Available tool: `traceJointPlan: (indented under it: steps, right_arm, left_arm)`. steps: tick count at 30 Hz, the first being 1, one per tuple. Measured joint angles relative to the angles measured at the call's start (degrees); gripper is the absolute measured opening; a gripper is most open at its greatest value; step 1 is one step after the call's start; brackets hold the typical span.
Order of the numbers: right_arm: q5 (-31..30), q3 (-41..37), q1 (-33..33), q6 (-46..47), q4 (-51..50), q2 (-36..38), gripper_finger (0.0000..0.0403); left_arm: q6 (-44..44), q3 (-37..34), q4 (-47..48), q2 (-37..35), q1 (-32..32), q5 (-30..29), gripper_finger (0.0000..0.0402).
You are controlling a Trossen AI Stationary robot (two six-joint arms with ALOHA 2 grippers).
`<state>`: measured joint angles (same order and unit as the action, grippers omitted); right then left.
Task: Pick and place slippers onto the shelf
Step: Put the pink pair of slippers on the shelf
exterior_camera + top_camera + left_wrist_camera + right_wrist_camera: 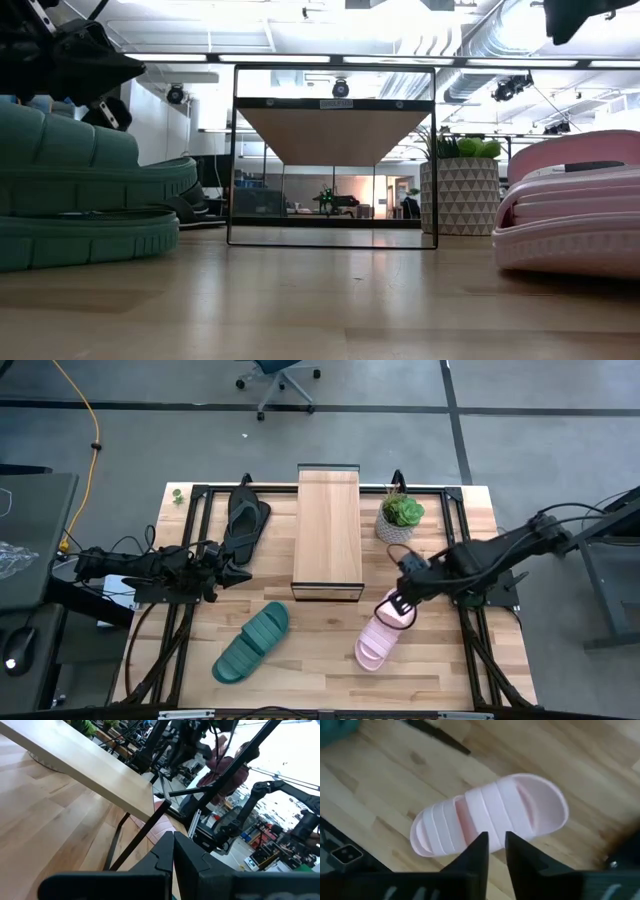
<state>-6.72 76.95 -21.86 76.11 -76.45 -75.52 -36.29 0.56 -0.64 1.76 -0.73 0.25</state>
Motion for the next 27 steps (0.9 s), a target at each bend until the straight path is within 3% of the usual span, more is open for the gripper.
traceJointPlan:
  steps: [9, 27]
  right_arm:
    - [0.71, -1.04, 4.73, -7.23, -1.19, 5.53, 0.0078]
    - [16.47, -28.2, 13.38, -10.47, 23.1, 27.28, 0.0079]
  left_arm:
    - [0.02, 0.0, -0.02, 0.0, 0.02, -0.08, 0.0001]
    - [0.0, 0.01, -0.07, -0.02, 0.0, -0.46, 0.0001]
